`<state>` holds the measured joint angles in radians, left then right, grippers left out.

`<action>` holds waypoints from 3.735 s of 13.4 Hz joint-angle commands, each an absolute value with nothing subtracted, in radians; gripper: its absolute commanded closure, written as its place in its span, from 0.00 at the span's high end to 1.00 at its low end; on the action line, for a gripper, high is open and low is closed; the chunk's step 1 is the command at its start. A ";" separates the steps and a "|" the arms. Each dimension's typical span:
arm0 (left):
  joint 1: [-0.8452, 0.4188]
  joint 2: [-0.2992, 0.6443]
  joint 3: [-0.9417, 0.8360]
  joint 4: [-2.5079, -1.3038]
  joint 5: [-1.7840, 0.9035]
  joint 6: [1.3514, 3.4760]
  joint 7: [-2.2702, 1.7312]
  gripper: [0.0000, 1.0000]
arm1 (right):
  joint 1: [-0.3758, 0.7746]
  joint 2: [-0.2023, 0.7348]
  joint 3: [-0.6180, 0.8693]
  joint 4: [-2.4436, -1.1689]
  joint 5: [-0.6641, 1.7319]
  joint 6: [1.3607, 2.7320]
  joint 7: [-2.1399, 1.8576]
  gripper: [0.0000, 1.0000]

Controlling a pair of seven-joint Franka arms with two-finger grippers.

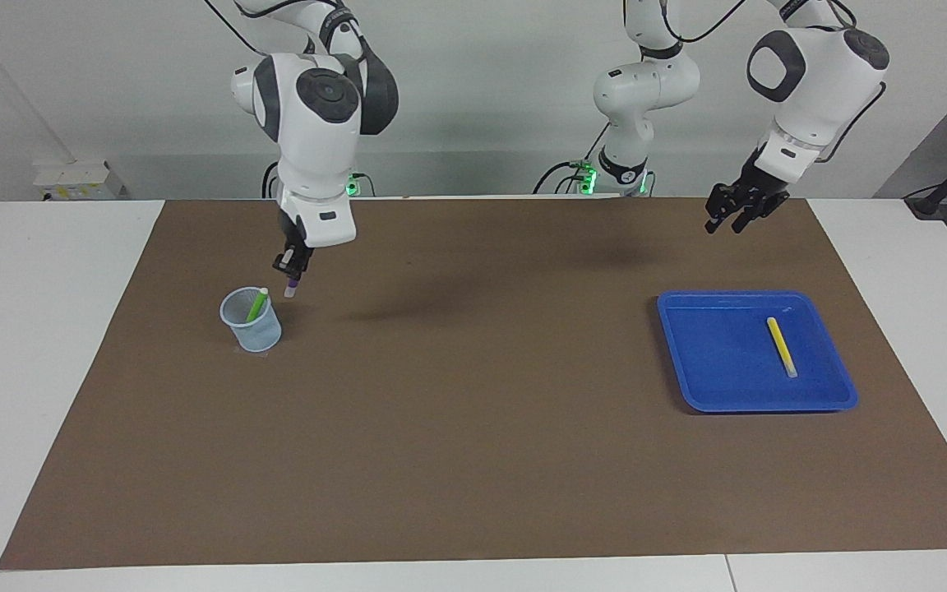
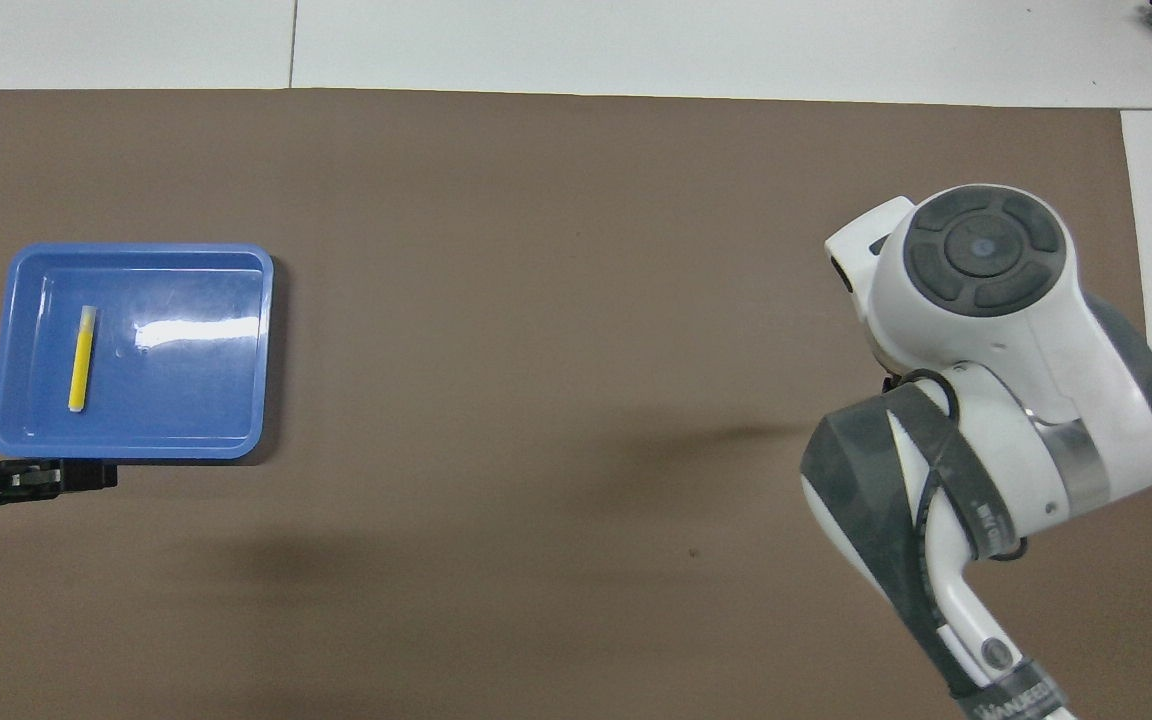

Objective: Transfer and insert pens with both arms
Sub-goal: 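Carry the purple pen to the cup while the left gripper opens, withdraws, then reach the left gripper to the yellow pen while the right gripper returns, then grasp and lift the yellow pen with the left gripper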

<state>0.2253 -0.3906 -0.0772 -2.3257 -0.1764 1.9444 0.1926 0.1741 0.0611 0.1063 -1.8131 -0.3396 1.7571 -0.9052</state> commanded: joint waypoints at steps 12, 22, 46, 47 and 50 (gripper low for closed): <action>0.313 -0.088 -0.078 -2.220 -0.049 2.207 0.363 0.59 | 0.006 -0.021 0.120 -2.066 -0.302 1.947 -0.960 0.00; 0.339 0.153 -0.075 -2.114 -0.043 2.382 0.448 0.59 | -0.049 -0.034 0.121 -2.131 -0.225 1.997 -0.966 0.62; 0.331 0.357 -0.075 -2.051 -0.005 2.528 0.443 0.00 | 0.429 -0.018 0.149 -1.980 0.546 2.184 0.426 1.00; 0.334 0.357 -0.077 -2.042 -0.006 2.504 0.440 0.00 | 0.454 -0.017 0.149 -1.982 0.549 2.216 0.484 1.00; 0.327 0.357 -0.077 -1.993 -0.008 2.426 0.410 0.00 | 0.500 -0.009 0.149 -1.983 0.584 2.285 0.664 1.00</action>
